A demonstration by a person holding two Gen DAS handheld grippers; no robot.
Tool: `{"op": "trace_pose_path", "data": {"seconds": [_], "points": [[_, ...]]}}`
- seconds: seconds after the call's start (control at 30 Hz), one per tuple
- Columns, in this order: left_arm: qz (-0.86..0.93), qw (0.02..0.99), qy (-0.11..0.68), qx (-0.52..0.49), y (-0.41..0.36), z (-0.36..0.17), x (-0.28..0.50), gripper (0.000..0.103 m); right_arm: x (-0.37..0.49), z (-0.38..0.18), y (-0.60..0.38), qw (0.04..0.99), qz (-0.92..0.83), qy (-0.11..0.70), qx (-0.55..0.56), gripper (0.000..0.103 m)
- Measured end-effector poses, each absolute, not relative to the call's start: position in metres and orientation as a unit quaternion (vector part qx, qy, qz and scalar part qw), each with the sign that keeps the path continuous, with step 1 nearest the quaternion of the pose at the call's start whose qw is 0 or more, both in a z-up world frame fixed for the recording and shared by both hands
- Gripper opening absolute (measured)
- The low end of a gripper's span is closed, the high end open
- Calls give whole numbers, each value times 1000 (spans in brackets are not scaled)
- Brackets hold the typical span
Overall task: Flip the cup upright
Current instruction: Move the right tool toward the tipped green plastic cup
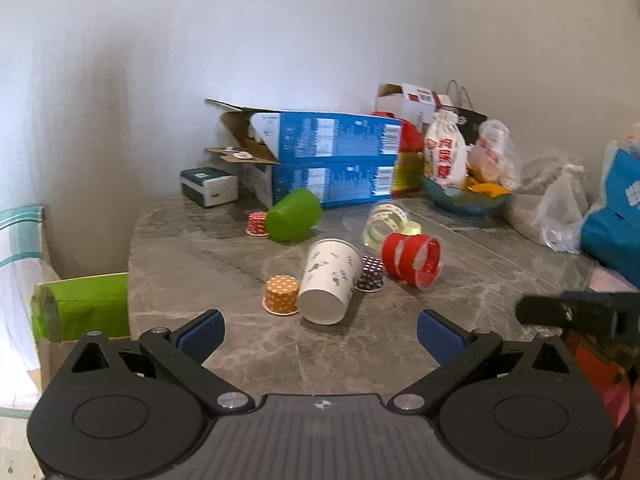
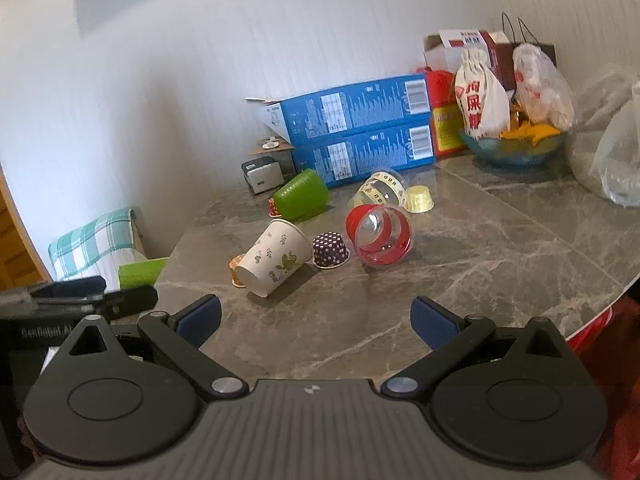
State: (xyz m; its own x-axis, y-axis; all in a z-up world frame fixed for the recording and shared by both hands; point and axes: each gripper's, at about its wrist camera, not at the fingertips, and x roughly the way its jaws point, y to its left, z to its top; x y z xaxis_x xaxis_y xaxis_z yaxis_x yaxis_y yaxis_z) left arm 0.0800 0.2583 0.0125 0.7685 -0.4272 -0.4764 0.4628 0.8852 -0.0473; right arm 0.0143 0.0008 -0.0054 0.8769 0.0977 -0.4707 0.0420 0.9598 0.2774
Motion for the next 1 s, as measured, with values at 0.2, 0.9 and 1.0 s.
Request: {"op": "trace_pose_path", "data": {"seconds": [0.2, 0.9, 1.0], "points": [[-240, 938, 246, 43, 261, 13, 93, 103, 67, 21, 2, 946, 30, 262, 190, 102], [-257, 919, 297, -18, 300, -18, 164, 103, 422, -34, 19, 817, -95, 471, 318, 102], [-246, 923, 295, -25, 312, -18, 167, 103, 432, -41, 25, 812, -106, 484, 307, 102]]}}
